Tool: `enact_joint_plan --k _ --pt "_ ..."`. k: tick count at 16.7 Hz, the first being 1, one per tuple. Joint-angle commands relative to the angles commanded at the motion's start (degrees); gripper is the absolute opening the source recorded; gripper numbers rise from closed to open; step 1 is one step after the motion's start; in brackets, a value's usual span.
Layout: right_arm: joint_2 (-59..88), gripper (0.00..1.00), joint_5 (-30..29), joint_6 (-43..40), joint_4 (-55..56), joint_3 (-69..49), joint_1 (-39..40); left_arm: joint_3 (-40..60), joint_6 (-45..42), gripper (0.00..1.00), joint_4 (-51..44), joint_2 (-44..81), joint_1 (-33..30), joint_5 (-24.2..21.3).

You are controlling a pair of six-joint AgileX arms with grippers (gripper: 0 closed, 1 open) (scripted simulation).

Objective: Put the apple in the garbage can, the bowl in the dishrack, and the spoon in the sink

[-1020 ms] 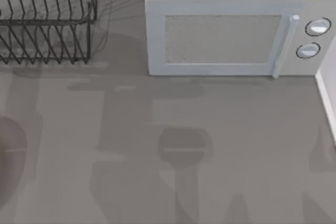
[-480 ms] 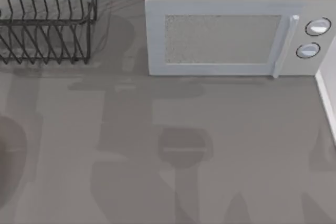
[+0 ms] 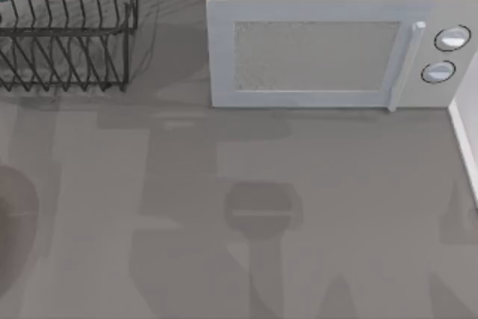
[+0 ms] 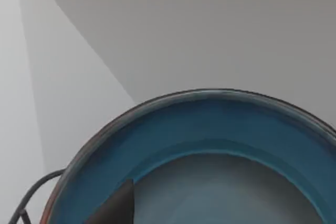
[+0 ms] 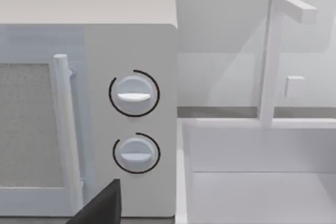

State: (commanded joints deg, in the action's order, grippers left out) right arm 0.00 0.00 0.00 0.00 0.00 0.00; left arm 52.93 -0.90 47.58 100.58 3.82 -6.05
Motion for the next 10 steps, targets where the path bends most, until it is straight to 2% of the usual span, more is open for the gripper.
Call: enact_joint_plan --k 6,10 --pt "0.00 1.00 0.00 0.00 0.00 0.00 0.00 -0.30 0.06 1.00 -0.30 -0.56 0.06 0.02" --pt "0.00 1.00 0.00 0.00 0.00 0.00 0.00 -4.53 0.60 1.00 -4.07 -7.85 -0.27 0.52"
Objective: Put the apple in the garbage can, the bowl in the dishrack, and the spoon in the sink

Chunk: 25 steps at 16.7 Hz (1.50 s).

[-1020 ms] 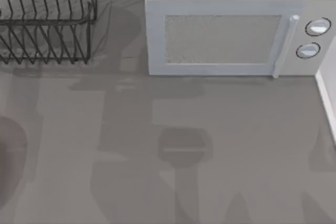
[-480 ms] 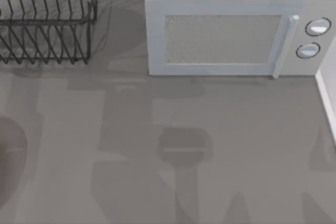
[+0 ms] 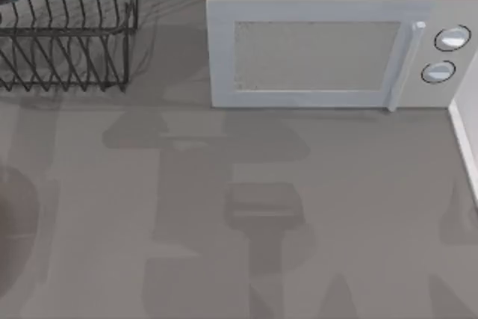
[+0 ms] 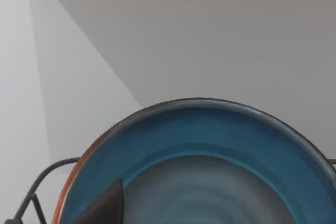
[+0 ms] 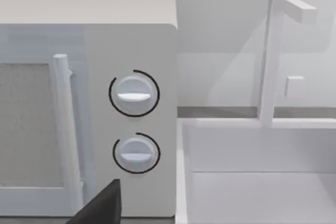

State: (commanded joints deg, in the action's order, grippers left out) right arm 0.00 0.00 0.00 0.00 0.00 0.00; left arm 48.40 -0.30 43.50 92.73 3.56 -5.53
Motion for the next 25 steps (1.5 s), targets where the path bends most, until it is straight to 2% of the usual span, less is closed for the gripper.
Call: enact_joint_plan --k 4,13,16,20,25 --pt "0.00 1.00 0.00 0.00 0.00 0.00 0.00 -8.45 0.11 1.00 -7.60 -16.13 -0.49 1.09" --pt "0.00 1.00 0.00 0.00 0.00 0.00 0.00 -34.61 -1.21 1.00 -31.23 -68.33 -2.35 3.91" --pt "0.00 1.00 0.00 0.00 0.00 0.00 0.00 -41.95 -0.81 1.00 -37.80 -81.84 -2.97 4.72" --pt "0.00 1.00 0.00 0.00 0.00 0.00 0.00 -47.65 0.11 1.00 -42.84 -91.52 -3.49 5.42" --pt "0.00 1.00 0.00 0.00 0.00 0.00 0.00 -48.40 0.30 1.00 -43.50 -92.73 -3.56 5.53"
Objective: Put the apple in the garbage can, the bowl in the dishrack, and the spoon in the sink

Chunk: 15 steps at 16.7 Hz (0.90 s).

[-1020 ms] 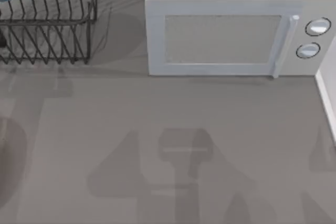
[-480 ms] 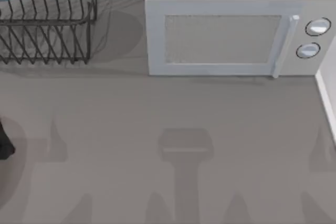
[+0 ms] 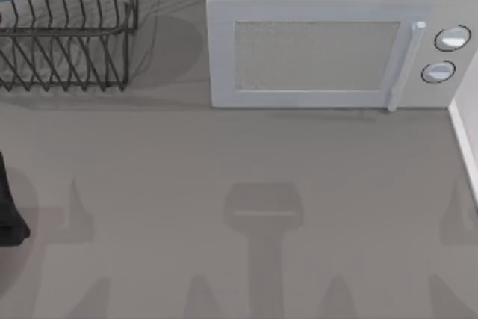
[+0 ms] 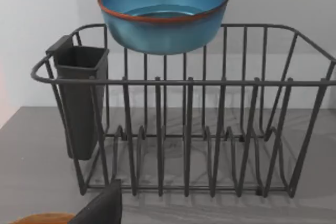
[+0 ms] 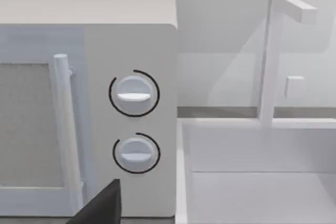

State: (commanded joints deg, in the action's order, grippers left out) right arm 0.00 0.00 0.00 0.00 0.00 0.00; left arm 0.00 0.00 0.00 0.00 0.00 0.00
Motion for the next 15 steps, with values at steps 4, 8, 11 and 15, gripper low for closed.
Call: enact_joint_plan --k 4,8,11,15 --pt "1.96 1.00 -0.06 -1.49 -1.92 -1.67 -0.79 0.00 0.00 1.00 0.00 0.00 0.00 0.00" --pt "12.96 1.00 0.05 -8.61 -11.98 -9.59 -4.20 0.00 0.00 1.00 0.00 0.00 0.00 0.00" --pt "26.77 1.00 0.20 -16.03 -23.13 -17.65 -7.79 0.00 0.00 1.00 0.00 0.00 0.00 0.00" --pt "47.22 1.00 0.24 -26.39 -39.09 -28.83 -13.05 0.00 0.00 1.00 0.00 0.00 0.00 0.00"
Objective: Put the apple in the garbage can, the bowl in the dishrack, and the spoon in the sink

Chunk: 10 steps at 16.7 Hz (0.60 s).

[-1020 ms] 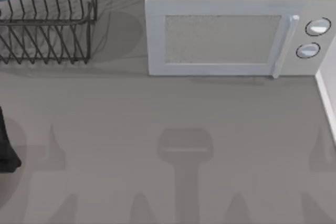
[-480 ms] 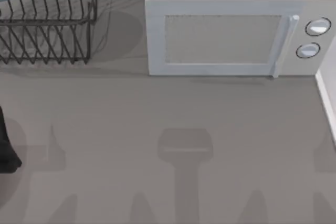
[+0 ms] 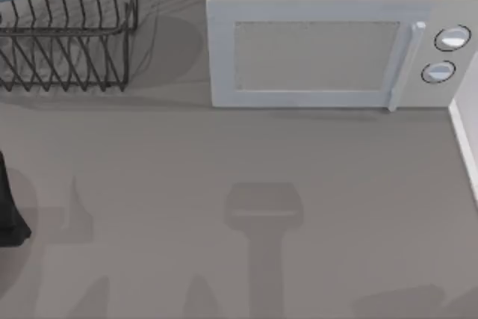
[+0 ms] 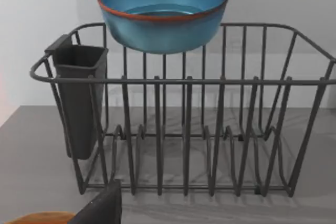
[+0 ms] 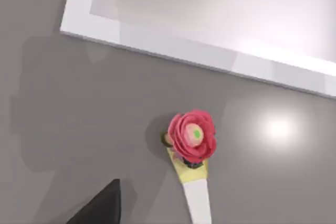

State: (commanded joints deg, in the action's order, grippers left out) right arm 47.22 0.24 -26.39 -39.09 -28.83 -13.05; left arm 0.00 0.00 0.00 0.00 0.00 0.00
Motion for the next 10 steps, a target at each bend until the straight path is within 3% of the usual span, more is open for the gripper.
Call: enact_joint_plan --k 5,10 --pt "18.79 1.00 -0.10 -10.65 -15.71 -11.83 -5.54 0.00 0.00 1.00 0.00 0.00 0.00 0.00" --pt "27.16 1.00 -0.06 -15.48 -22.62 -17.56 -8.03 0.00 0.00 1.00 0.00 0.00 0.00 0.00"
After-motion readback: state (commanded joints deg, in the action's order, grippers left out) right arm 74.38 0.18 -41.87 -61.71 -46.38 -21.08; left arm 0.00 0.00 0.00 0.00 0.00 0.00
